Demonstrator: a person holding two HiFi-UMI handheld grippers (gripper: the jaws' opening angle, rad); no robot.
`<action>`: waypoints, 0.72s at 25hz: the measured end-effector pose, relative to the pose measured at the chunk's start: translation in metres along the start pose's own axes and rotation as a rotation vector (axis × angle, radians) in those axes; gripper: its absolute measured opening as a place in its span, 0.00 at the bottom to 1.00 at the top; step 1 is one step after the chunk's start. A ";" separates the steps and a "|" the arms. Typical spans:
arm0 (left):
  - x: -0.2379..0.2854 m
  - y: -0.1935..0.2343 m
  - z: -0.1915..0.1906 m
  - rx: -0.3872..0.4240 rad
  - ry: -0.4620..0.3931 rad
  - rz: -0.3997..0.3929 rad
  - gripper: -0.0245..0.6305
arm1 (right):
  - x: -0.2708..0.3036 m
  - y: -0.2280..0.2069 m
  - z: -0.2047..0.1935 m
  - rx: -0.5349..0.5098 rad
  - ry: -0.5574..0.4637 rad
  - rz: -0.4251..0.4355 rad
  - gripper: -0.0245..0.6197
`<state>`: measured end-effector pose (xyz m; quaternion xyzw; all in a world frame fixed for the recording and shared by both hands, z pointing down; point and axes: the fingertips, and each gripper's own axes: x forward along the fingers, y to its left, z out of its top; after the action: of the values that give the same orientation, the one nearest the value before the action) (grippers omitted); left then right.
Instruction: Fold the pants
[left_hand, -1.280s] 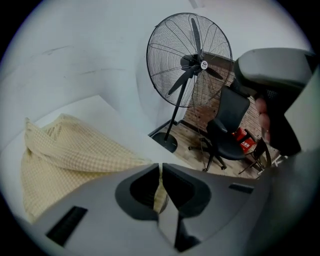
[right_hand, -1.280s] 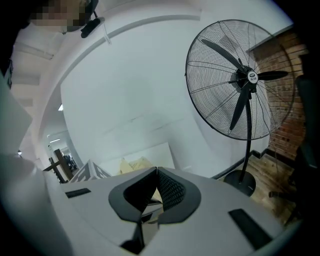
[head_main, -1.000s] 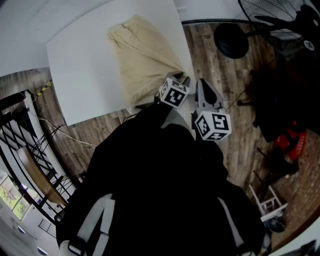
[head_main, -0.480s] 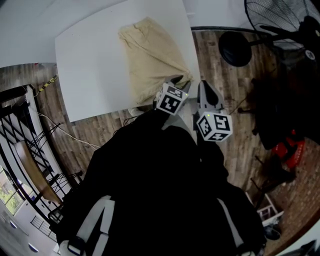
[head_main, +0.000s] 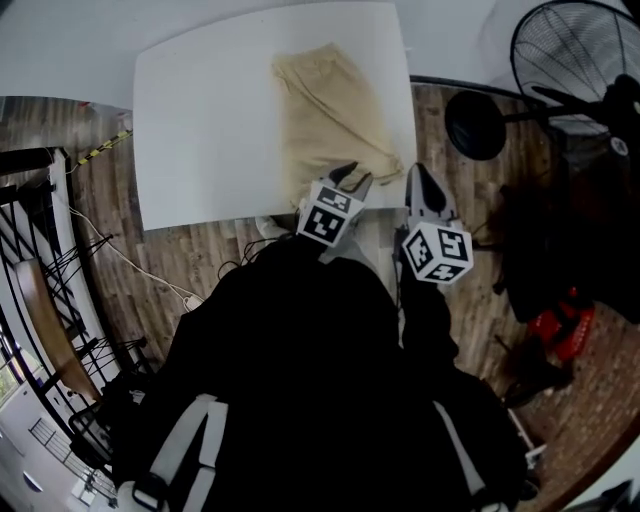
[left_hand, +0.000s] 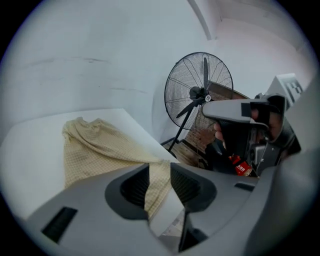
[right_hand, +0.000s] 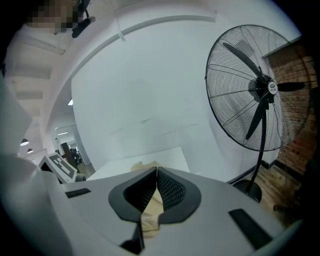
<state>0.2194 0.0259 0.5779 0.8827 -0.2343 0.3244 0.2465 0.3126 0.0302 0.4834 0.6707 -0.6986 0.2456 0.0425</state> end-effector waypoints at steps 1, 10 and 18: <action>-0.006 0.004 0.000 -0.005 -0.009 0.007 0.21 | 0.003 0.005 0.002 -0.010 -0.001 0.009 0.05; -0.059 0.038 -0.007 -0.055 -0.073 0.063 0.21 | 0.043 0.066 0.026 -0.109 0.023 0.138 0.05; -0.094 0.057 -0.010 -0.080 -0.105 0.092 0.10 | 0.088 0.112 0.045 -0.179 0.065 0.221 0.05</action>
<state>0.1182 0.0116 0.5360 0.8763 -0.2999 0.2789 0.2537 0.2093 -0.0705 0.4459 0.5751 -0.7854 0.2071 0.0974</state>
